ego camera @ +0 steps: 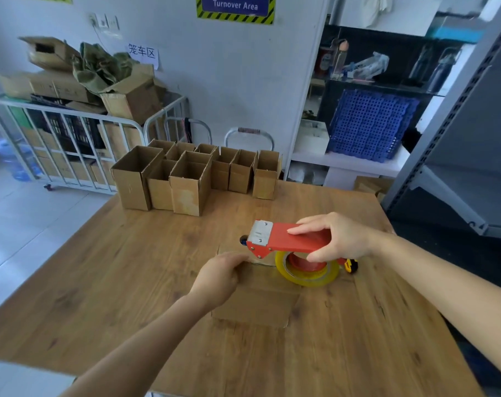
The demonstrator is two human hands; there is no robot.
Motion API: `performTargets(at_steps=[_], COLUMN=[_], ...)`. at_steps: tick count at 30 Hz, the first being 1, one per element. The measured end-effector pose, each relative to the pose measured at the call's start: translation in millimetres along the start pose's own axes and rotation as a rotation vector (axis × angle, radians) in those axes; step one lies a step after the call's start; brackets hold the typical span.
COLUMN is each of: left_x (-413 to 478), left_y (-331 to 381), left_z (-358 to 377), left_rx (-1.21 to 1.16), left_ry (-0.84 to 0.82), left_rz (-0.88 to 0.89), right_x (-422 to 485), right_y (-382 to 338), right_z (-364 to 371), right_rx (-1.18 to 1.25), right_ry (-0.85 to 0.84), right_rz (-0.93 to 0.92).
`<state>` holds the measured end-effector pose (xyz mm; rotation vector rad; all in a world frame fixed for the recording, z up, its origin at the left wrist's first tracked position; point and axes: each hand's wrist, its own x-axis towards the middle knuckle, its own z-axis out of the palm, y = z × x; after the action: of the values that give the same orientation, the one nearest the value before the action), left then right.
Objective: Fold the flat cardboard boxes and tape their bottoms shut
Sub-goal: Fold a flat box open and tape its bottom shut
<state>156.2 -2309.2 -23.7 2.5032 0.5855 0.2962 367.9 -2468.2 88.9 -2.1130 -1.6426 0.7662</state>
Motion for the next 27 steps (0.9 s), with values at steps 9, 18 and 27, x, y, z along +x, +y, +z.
performTargets(at_steps=[9,18,27], left_x=[27,36,37], left_y=[29,35,34], left_z=[-34,-35,-40], left_rx=[-1.437,-1.520,-1.136], left_ry=[-0.129,-0.226,-0.082], left_rz=[-0.760,-0.807,-0.714], right_x=[4,4,4], right_y=[1,2,-6], right_z=[-5,-5,-9], right_rx=[-0.025,-0.033,-0.092], right_ry=[-0.052,-0.078,-0.116], right_rz=[-0.014,-0.003,-0.008])
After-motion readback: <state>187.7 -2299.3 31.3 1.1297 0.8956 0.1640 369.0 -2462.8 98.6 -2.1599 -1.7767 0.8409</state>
